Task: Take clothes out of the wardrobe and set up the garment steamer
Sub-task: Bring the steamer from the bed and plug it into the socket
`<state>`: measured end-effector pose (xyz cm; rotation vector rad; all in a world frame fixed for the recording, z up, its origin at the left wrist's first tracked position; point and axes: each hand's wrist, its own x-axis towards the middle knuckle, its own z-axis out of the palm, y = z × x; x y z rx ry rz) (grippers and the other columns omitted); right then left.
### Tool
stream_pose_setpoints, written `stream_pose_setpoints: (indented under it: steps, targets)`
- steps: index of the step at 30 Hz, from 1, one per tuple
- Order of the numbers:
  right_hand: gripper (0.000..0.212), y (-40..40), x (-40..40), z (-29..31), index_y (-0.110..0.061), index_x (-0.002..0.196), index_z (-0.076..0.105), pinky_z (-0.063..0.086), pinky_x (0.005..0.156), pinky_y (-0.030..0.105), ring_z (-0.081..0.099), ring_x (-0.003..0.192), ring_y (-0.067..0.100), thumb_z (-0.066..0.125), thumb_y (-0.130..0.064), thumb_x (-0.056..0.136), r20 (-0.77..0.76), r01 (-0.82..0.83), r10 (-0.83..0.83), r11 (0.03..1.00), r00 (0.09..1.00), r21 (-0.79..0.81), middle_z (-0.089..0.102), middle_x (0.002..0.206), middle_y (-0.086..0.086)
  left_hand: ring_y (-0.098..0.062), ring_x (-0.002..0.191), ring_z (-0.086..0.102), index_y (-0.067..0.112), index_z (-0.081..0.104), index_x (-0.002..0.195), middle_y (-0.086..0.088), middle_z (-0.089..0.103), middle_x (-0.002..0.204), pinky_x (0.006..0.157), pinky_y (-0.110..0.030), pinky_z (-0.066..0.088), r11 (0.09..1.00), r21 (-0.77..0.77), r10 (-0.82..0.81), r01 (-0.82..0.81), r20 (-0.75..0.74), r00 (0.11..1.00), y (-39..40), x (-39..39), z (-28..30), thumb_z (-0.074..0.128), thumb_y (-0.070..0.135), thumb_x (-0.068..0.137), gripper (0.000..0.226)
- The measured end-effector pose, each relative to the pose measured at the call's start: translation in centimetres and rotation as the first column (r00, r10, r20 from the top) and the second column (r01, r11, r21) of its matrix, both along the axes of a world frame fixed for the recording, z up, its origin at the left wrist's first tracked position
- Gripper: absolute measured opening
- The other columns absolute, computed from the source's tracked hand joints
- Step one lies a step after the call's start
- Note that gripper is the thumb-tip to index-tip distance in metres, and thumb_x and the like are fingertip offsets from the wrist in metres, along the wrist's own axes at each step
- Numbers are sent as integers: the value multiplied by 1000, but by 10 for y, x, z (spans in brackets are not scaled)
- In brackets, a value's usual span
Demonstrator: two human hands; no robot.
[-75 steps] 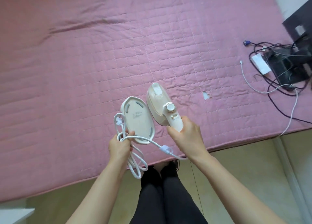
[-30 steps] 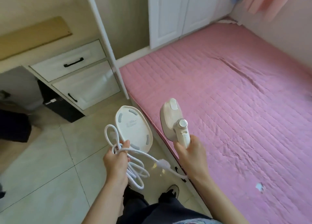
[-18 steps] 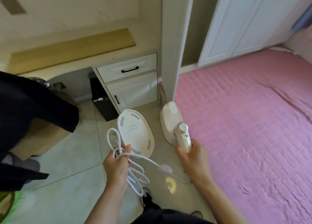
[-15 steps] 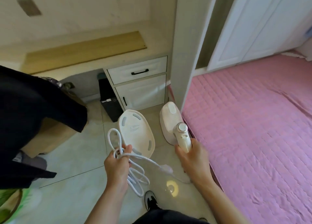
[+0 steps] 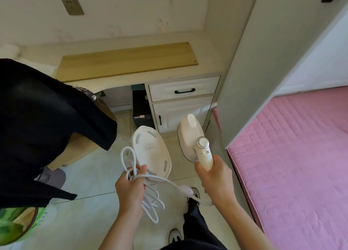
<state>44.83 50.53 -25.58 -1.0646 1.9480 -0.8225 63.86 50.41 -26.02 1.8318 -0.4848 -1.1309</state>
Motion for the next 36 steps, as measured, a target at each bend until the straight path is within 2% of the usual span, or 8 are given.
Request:
stream_pose_setpoints:
  steps: [6,13,19,26,29,34,36]
  targets:
    - [16,-81,-3,-3,-17,78,55,51,48,34,55,51,14,64,-30,78,9,-29,29,1000,1000,-7,61,64,0,-20,63,56,15,67,81,-7,63,71,62,-35,50,999,-44,16,-14,30,999,-74,-5,1,70,21,85,9]
    - [18,-199,-20,10,-15,76,53,51,48,35,53,49,15,64,-29,79,-14,-108,107,994,994,-23,60,61,2,-18,61,53,15,66,80,-5,60,71,56,-28,46,996,-62,70,-69,9,998,-179,-22,11,71,20,84,8]
    - [16,-282,-30,22,-20,80,53,42,45,23,53,49,12,62,-32,82,4,-137,137,990,991,-16,57,61,-3,-16,64,55,16,69,86,-5,63,75,56,-28,45,992,-39,121,-122,-24,992,-259,-31,10,72,22,84,6]
    - [21,-354,-24,18,-18,90,58,43,51,25,57,58,14,64,-36,82,5,-128,128,992,992,5,61,71,-1,-16,58,52,14,71,85,-5,62,70,55,-29,44,991,-45,121,-123,-25,992,-333,-24,3,73,20,83,7]
    - [20,-384,-15,13,-18,90,58,49,54,31,59,62,16,66,-35,82,33,-109,109,994,994,-3,62,73,0,-19,57,51,13,69,80,-5,59,64,55,-30,43,993,-45,106,-107,-9,994,-365,-14,-1,74,21,82,10]
    - [20,-439,9,7,-16,87,57,48,52,30,58,62,17,67,-32,81,10,-67,67,998,998,-13,61,76,2,-21,59,55,15,68,79,-8,63,69,57,-31,46,997,-58,49,-49,-6,999,-429,8,-6,73,19,82,7]
    - [20,-463,20,7,-16,85,57,51,52,34,58,61,18,67,-31,80,-3,-35,35,999,999,-21,62,73,1,-23,60,58,14,68,78,-11,65,72,58,-34,49,998,-55,17,-17,9,1000,-458,19,-8,73,21,82,9]
